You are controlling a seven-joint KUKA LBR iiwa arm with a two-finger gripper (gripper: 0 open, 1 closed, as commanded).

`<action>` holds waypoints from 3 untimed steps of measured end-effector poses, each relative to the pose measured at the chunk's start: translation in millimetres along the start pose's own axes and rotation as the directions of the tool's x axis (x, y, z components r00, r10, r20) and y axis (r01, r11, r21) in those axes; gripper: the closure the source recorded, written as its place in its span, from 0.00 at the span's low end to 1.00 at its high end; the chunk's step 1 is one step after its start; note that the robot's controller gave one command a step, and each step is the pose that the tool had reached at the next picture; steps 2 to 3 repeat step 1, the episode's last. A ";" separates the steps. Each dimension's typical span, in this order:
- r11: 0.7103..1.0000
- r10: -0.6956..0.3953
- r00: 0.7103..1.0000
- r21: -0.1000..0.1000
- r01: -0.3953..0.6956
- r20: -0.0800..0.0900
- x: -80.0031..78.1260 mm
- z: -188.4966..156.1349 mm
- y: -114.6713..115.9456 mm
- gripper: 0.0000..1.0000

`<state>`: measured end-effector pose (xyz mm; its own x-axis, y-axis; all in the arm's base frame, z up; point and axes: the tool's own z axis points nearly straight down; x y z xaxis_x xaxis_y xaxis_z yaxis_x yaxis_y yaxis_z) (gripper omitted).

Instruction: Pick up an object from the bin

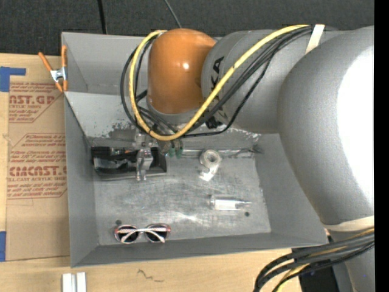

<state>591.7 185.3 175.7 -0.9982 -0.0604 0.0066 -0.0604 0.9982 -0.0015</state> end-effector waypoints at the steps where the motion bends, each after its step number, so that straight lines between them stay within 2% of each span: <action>1: 1.000 -0.006 1.000 0.001 0.006 -0.001 13.8 -34.8 0.9 1.00; 3: 1.000 -0.006 1.000 0.001 0.006 -0.001 13.8 -34.8 0.9 1.00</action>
Offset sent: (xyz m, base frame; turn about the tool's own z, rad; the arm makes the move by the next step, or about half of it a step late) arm -0.0074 0.0207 0.1285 -0.0614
